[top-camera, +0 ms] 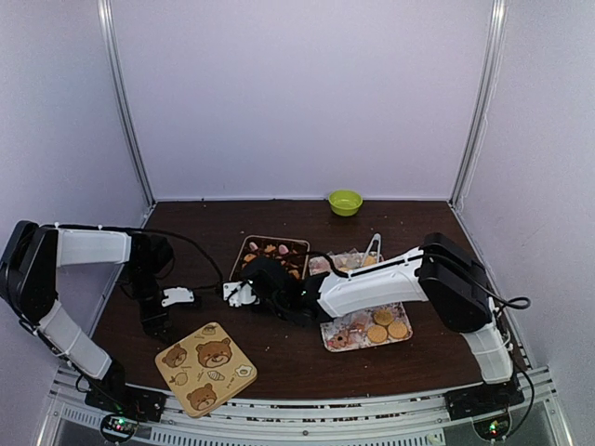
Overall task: Pack the cookies
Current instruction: Move the packing box to the center of the board, then pick up the box lid from the center of the board.
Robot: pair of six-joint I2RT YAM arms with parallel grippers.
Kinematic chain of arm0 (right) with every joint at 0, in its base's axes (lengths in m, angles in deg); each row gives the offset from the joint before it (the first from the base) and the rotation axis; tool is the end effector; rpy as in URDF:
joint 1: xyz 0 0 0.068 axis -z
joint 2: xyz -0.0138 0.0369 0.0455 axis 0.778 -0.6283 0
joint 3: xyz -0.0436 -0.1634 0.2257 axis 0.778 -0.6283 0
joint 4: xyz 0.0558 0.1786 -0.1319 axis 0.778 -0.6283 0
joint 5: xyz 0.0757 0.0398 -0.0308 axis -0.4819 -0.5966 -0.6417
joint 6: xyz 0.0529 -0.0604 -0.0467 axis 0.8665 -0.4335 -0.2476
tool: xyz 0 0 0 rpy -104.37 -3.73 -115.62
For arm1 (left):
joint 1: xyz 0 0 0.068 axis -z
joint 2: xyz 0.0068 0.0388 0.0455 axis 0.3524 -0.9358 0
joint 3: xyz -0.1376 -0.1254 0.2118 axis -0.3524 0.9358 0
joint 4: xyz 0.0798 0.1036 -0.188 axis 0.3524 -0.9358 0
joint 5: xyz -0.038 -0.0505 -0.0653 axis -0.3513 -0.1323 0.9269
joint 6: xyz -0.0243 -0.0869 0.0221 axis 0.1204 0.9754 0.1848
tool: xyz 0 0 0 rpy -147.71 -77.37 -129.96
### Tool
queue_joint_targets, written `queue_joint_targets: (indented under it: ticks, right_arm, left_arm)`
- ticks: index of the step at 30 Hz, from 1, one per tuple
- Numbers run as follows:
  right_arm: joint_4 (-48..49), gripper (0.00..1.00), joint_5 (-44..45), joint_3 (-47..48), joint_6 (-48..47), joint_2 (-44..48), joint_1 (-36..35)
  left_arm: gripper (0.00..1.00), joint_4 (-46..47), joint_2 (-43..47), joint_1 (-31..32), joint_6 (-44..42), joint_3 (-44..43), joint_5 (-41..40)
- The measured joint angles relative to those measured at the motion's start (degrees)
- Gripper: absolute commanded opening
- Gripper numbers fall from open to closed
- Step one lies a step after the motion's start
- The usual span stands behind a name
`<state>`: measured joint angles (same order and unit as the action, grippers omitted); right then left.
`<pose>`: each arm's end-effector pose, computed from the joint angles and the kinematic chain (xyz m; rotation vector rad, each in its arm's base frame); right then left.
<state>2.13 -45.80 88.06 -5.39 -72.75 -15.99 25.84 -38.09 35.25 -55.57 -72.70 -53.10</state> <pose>0.2349 0.4634 0.1660 -1.6472 1.2928 -0.3012 0.1834 -0.0589 0.1398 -1.4517 -2.6677 0.2394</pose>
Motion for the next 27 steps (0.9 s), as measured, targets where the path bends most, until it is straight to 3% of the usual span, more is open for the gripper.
queue_joint_targets:
  ticks: [4,8,12,19,27]
  right_arm:
    - [4.2,0.73,-2.1,-15.3,0.0,10.3,-2.0]
    - [7.3,0.74,-6.1,-28.3,0.5,22.4,-8.5]
    - [8.7,0.74,-10.5,-34.1,1.9,27.6,-15.6]
    - [7.9,0.74,-15.3,-33.3,4.2,23.0,-21.4]
    - [7.9,0.73,-18.1,-25.7,4.3,14.6,-22.4]
  left_arm:
    - [0.76,0.4,-0.2,0.0,-0.4,0.0,-0.6]
    - [0.76,0.8,-0.6,0.0,-1.1,0.2,-1.9]
    - [0.75,0.9,-0.7,0.0,-1.6,0.2,-2.6]
    - [0.73,1.8,0.0,0.1,-2.6,1.2,-3.2]
    - [0.70,3.0,0.7,2.9,-2.5,1.9,-5.4]
